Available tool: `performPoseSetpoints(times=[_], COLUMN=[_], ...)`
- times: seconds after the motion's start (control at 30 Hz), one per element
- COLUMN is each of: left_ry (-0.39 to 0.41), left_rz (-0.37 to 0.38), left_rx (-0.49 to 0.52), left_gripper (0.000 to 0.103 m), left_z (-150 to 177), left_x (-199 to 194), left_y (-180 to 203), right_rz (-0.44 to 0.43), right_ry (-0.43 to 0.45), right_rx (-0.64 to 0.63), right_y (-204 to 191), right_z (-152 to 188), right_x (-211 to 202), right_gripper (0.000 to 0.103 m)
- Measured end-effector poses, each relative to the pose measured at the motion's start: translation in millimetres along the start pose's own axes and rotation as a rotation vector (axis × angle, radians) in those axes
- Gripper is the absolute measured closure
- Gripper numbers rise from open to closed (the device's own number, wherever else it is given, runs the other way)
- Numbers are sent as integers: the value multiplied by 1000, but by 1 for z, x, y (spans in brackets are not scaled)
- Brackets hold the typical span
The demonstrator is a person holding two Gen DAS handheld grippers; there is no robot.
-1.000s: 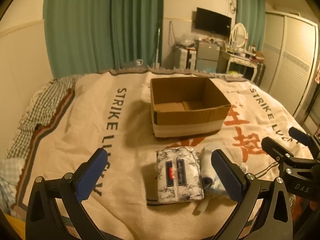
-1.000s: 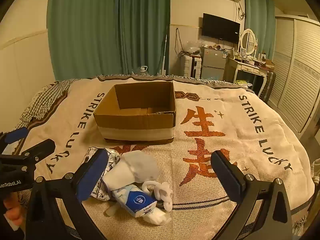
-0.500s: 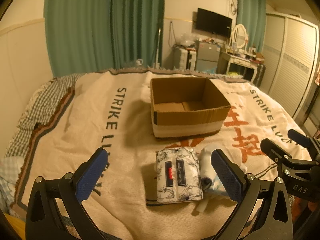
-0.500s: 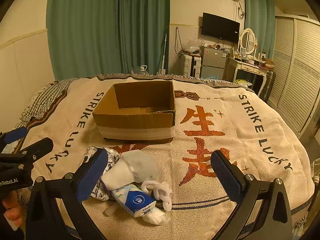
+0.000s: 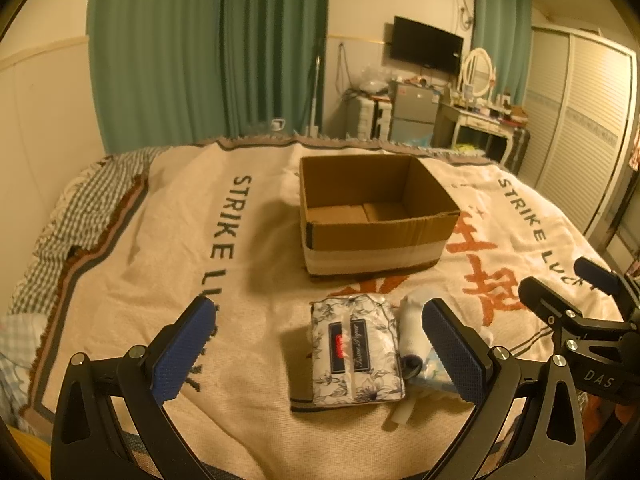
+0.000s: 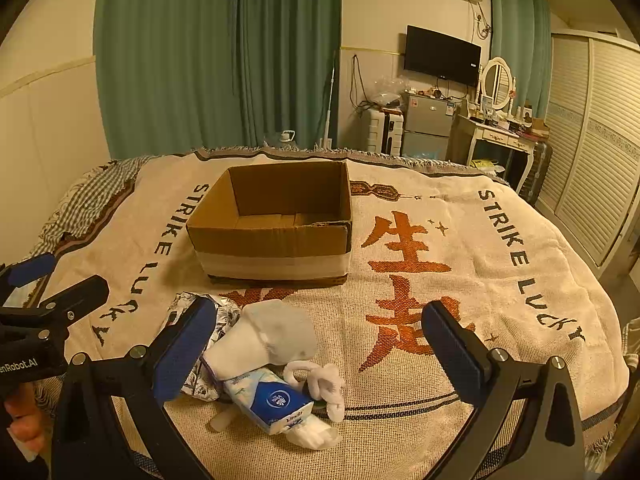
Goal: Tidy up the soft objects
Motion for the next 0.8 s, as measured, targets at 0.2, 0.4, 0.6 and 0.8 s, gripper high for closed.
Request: performPoseSetpoints(times=[0.2, 0.4, 0.6, 0.8], left_ry=[3, 2, 1, 2], left_rz=[-1, 1, 1, 2], left_rx=[2, 1, 0, 0], left_gripper=[0, 0, 0, 0], left_z=[0, -1, -1, -1], left_x=[0, -1, -1, -1], left_y=[2, 3, 2, 2], right_rz=[-1, -1, 0, 0], right_ry=[-1, -1, -1, -1], right_rx=[-1, -1, -1, -2], right_y=[1, -1, -1, -1], right_z=[-2, 1, 1, 1], right_x=[0, 1, 1, 0], right_gripper=[0, 0, 0, 0])
Point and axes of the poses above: each gripper's, at about its wrist camera, not at the fingertips, and x roughly the way its jaws point, y to its right, z to its underside, the point moved 3 cm from there along x, roughly the way its jaws point, and after that the axes turned 2 degrees about x, right-handed, at the moved point
